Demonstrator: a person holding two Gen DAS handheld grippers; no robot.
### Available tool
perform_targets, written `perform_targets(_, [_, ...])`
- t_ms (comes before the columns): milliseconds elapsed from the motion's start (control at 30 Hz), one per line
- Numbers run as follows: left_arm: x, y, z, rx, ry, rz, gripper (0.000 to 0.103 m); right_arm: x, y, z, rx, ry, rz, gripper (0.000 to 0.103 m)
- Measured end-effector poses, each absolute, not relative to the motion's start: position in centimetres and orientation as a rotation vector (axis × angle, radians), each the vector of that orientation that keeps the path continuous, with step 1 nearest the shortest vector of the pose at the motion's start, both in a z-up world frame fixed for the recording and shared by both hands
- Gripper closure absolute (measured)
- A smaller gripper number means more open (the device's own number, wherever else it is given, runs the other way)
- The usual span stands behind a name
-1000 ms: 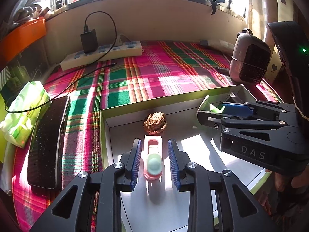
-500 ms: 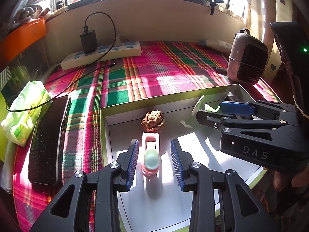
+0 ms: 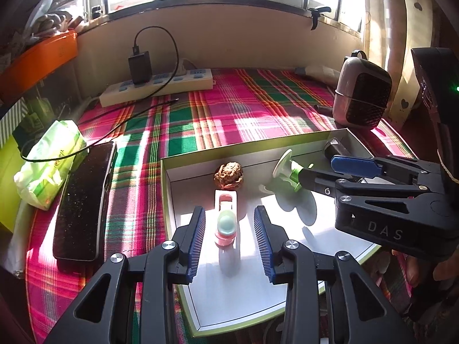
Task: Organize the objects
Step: 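Withdraw both tools from the box and move the left tool toward the white mushroom toy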
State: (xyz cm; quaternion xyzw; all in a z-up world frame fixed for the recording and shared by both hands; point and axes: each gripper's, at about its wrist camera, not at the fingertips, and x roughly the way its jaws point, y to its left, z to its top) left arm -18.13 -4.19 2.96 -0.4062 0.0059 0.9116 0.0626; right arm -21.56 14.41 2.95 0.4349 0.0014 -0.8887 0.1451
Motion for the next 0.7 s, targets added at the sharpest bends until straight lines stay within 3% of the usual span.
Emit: perform_targets(700, [-13.7, -4.5, 4.7, -1.163, -0.003, 2.794, 0.07, -16.7, 16.1, 4.7, 1.184, -0.027, -2.617, 0.051])
